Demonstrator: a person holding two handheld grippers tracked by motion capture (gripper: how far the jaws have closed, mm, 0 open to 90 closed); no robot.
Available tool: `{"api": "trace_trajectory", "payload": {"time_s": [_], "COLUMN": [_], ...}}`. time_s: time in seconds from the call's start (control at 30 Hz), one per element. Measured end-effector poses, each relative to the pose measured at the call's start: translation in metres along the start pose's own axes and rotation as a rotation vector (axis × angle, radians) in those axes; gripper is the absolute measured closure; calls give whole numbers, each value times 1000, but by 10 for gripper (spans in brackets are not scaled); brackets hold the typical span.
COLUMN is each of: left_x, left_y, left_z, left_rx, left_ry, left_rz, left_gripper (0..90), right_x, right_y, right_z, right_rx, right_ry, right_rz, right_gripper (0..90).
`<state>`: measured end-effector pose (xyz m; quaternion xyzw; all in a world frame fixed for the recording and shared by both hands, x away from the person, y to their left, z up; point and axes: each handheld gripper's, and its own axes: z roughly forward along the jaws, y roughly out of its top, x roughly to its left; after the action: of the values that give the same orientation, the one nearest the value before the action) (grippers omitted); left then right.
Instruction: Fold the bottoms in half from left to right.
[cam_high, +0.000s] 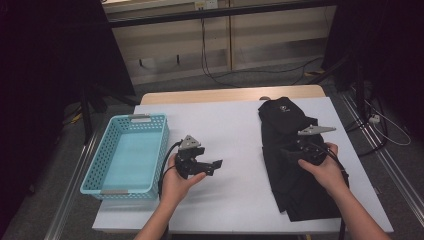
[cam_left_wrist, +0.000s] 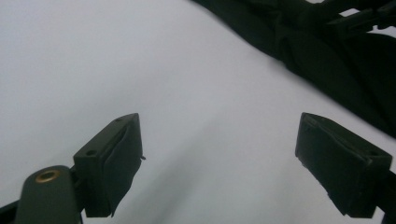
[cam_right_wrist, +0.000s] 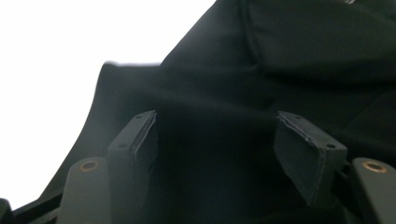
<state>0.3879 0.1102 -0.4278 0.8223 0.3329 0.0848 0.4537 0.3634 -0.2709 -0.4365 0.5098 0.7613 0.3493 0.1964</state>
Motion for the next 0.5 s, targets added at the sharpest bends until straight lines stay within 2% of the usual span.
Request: {"api": "trace_trajectory", "payload": {"time_s": [0.1, 0.2, 0.5], "left_x": [2, 6, 18], "left_y": [-2, -4, -9], "left_z": [-1, -2, -4], "left_rx": [0, 4, 7], "left_ry": [9, 25, 60], "left_rz": [7, 2, 7], "left_gripper": [147, 141, 122], "right_x": [4, 5, 8], "right_y": [-10, -20, -30], "right_z": [-4, -7, -19], "right_rx": [12, 19, 3], "right_ry": [2, 18, 20], "right_rz": [-24, -9, -12], "right_gripper": [327, 347, 337]}}
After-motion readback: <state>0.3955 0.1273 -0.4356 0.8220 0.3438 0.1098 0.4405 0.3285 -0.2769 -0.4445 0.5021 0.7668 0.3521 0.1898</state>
